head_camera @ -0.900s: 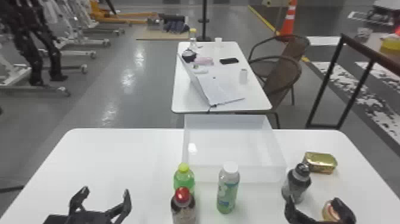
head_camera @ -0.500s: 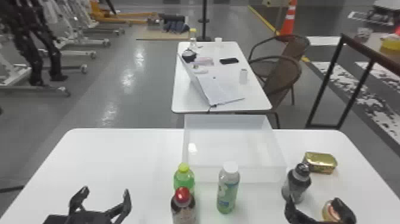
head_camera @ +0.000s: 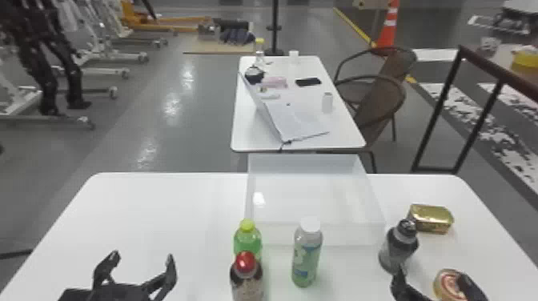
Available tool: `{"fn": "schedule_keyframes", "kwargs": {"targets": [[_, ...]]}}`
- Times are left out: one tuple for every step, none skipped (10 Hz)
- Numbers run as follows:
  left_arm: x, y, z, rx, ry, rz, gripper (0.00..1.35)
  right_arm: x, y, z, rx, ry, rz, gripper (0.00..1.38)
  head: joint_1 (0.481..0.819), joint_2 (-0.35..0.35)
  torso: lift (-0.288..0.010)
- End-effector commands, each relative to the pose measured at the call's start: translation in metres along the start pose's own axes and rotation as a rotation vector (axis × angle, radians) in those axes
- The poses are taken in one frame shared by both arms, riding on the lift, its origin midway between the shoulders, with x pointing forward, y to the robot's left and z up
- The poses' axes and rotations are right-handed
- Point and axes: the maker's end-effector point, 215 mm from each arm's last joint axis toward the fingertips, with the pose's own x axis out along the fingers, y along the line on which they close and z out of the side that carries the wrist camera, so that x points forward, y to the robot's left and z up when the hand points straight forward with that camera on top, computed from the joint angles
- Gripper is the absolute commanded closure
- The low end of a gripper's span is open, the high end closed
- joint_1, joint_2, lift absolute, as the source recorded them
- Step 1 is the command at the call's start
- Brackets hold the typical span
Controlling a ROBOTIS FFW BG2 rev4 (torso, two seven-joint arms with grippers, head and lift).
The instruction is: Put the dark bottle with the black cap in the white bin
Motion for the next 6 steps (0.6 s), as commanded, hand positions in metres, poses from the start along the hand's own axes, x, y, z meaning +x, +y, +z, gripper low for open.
{"fn": "schedule_keyframes", "kwargs": {"targets": [[0.000,0.000,0.000,-0.008,-0.005,0.002,0.17,0.003,-0.008,-0.009,0.015,0.004,-0.016,0.13,0.549,0.000,-0.100],[0.000,0.000,-0.001,-0.013,-0.002,0.004,0.17,0.008,-0.017,-0.015,0.019,0.000,-0.027,0.13,0.549,0.000,-0.100],[0.000,0.000,-0.002,-0.016,0.000,0.005,0.17,0.014,-0.025,-0.023,0.034,0.004,-0.015,0.13,0.549,0.000,-0.100],[0.000,-0.001,-0.002,-0.017,0.002,0.003,0.17,0.021,-0.029,-0.028,0.034,0.015,0.015,0.13,0.549,0.000,-0.100],[0.001,0.000,-0.002,-0.018,0.002,0.004,0.17,0.027,-0.032,-0.032,0.032,0.026,0.041,0.13,0.549,0.000,-0.100],[0.000,0.000,-0.003,-0.023,0.003,0.005,0.17,0.028,-0.032,-0.040,0.037,0.056,0.044,0.13,0.549,0.000,-0.100]]}}
